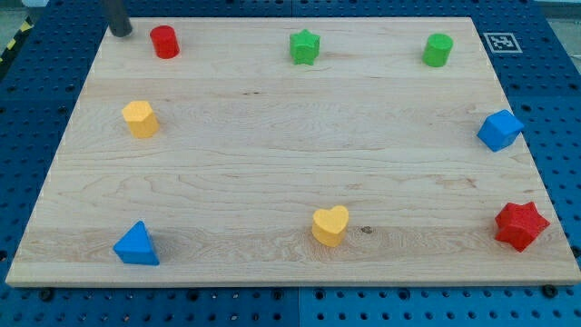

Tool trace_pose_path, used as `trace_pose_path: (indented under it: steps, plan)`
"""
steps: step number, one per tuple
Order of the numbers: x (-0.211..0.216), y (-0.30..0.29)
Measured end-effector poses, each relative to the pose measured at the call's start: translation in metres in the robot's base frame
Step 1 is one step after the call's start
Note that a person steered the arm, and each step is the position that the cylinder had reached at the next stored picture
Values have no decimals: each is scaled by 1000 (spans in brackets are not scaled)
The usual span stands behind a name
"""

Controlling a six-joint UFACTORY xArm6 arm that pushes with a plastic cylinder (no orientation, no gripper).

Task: Slide the red circle towards the red star

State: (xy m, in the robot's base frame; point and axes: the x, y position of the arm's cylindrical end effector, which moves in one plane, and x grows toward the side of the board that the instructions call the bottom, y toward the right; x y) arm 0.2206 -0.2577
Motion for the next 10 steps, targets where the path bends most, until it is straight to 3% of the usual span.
trace_pose_path:
  steps: [1,2,3,5,7,9,10]
  plan:
    - [35,59]
    - [107,115]
    - [126,134]
    - [79,142]
    - [174,250]
    - [142,200]
    - [157,194]
